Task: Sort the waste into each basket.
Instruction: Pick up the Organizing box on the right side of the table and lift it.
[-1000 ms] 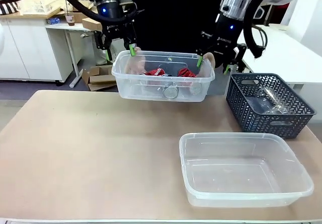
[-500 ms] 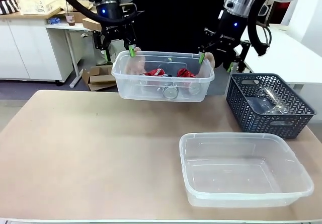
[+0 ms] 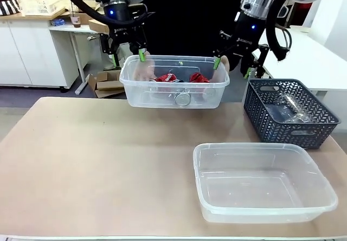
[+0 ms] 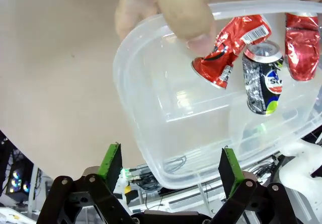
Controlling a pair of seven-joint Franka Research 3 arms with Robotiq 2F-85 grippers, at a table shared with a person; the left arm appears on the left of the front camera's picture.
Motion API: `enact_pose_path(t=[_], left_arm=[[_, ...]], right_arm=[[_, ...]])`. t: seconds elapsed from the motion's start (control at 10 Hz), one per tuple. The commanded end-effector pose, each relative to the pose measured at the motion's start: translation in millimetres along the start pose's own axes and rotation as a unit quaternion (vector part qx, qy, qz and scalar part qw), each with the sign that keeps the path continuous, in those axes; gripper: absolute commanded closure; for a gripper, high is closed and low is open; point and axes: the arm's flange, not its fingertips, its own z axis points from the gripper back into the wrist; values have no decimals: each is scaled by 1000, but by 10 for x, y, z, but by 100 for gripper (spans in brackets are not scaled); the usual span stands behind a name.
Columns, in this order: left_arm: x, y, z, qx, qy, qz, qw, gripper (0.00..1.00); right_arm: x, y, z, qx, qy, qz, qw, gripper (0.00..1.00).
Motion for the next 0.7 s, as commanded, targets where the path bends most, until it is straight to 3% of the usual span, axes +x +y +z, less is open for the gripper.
enact_pose_path(t=[0.0,0.1,0.2,0.5,0.6], left_arm=[[8,-13,48,-3,0,0,1000,0],[0,0,0,0,0,0,1000,0],[-152,-187,37,0,-12,-26,1000,0],[-1223,-414,27,-60,-70,-107,990,0],[-1549,-474,-59,-68,-66,-144,985,0]], right_arm=[[-2,5,9,0,-1,-1,1000,0],[0,0,0,0,0,0,1000,0],[-220,-137,191,43,11,44,998,0],[-941,-924,626,122,53,85,987,0],[-1177,-1175,711,148,55,84,984,0]])
